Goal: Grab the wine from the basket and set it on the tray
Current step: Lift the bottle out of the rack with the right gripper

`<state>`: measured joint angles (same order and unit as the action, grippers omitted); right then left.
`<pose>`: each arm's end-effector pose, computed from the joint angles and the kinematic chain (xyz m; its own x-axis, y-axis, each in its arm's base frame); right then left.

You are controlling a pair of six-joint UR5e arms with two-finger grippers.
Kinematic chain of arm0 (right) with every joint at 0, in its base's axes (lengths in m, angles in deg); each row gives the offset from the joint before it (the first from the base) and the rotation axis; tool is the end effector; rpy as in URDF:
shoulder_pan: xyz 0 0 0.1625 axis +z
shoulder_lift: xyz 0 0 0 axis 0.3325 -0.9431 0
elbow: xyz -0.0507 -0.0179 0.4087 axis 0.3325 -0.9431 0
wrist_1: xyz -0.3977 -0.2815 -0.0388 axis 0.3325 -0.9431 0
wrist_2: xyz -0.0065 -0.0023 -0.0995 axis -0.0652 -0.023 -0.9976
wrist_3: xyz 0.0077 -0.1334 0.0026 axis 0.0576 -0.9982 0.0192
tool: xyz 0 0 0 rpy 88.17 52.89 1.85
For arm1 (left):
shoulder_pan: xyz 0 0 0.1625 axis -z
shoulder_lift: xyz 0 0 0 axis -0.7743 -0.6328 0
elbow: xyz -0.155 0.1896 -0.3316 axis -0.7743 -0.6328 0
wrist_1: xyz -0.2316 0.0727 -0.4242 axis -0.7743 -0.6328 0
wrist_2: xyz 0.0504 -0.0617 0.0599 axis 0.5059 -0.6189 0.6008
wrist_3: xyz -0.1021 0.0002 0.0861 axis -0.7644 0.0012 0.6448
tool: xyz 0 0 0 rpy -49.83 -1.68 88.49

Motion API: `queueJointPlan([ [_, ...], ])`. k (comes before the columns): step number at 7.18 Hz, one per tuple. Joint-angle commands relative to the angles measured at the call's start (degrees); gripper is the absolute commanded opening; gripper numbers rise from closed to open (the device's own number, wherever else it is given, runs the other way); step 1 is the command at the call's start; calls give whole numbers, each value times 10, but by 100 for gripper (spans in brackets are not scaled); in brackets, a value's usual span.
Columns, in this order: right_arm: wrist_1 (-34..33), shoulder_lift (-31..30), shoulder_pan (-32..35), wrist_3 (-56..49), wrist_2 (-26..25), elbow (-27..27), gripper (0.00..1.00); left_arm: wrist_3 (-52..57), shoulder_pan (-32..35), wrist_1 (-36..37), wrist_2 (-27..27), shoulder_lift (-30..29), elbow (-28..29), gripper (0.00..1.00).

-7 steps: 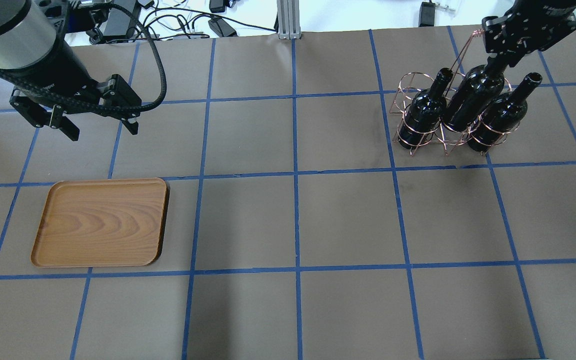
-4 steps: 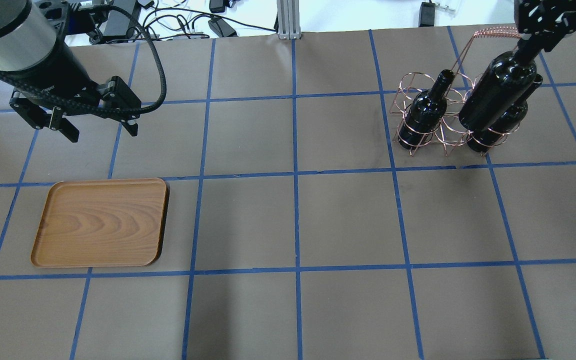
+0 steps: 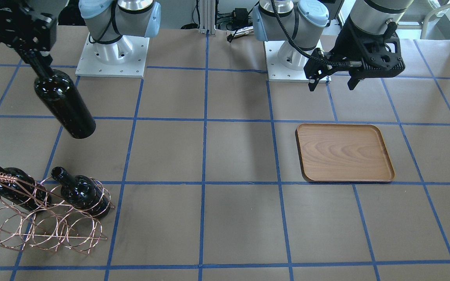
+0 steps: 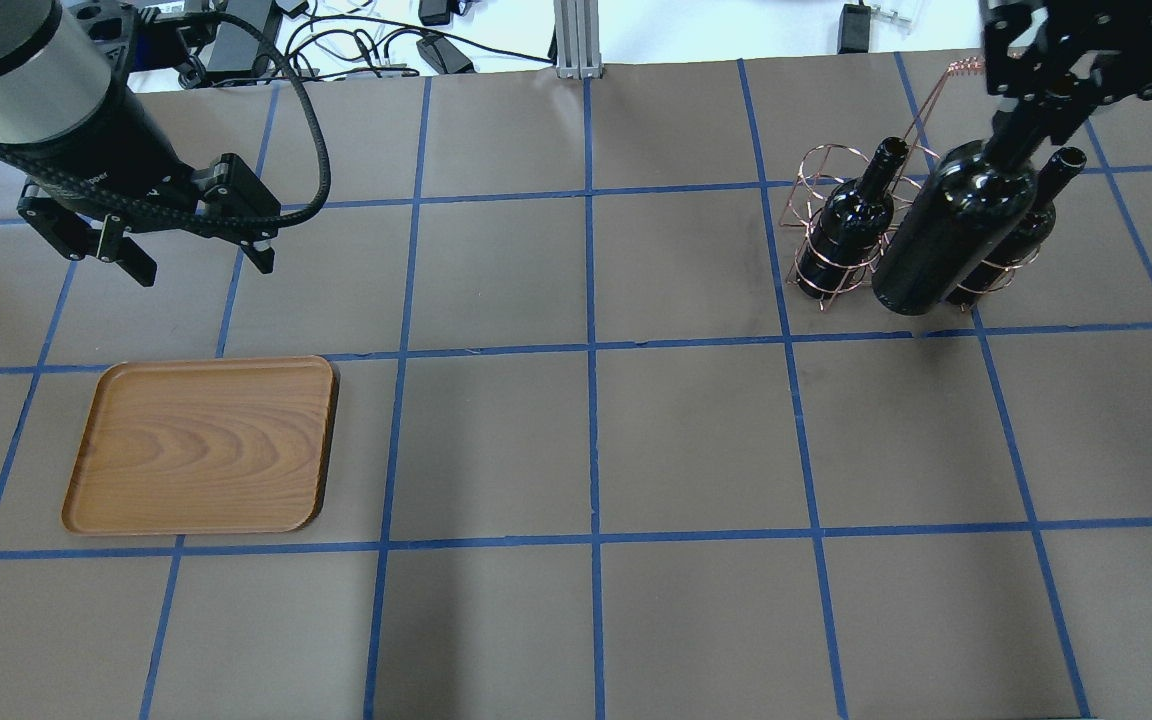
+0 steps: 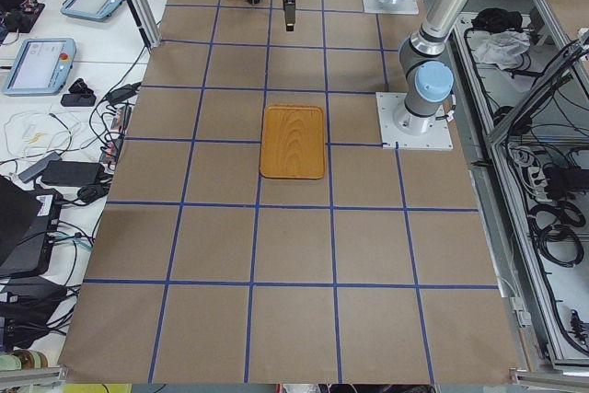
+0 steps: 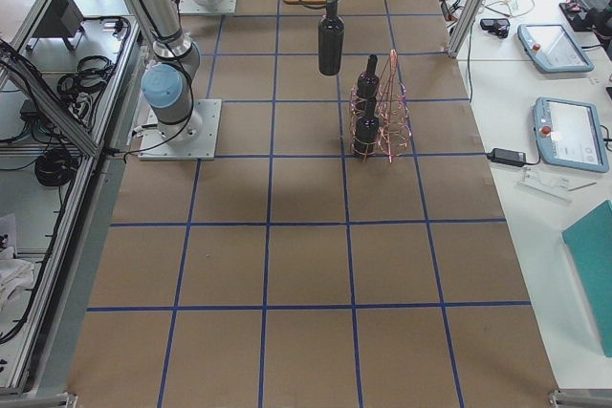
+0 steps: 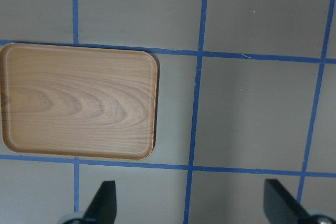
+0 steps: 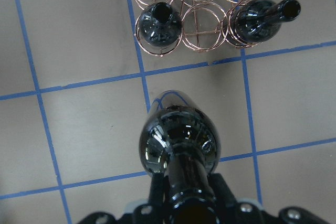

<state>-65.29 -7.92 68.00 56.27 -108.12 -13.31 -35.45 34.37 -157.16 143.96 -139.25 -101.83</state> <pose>0.1039 -0.5539 0.5755 -0.9850 0.1697 0.0330 0.1693 0.9855 -0.0126 -0.0869 -0.5444 0.4654 -0.9971 -0.0760 -0.0032 -0.0760 0.9968 0.0230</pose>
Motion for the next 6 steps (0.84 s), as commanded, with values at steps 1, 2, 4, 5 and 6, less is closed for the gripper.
queueJointPlan([
  [1, -26, 17, 136, 188, 28, 29, 29, 0, 0, 0, 0, 0, 0, 100],
  [2, -68, 49, 205, 275, 37, 32, 29, 0, 0, 0, 1, 0, 0, 100],
  [4, -150, 122, 328, 417, 34, 36, 29, 0, 0, 0, 1, 0, -1, 100],
  [5, -187, 139, 366, 467, 29, 48, 29, 0, 0, 0, 0, 0, -1, 100],
  [6, -219, 146, 382, 493, 31, 72, 29, 0, 0, 0, 1, 0, -1, 100],
])
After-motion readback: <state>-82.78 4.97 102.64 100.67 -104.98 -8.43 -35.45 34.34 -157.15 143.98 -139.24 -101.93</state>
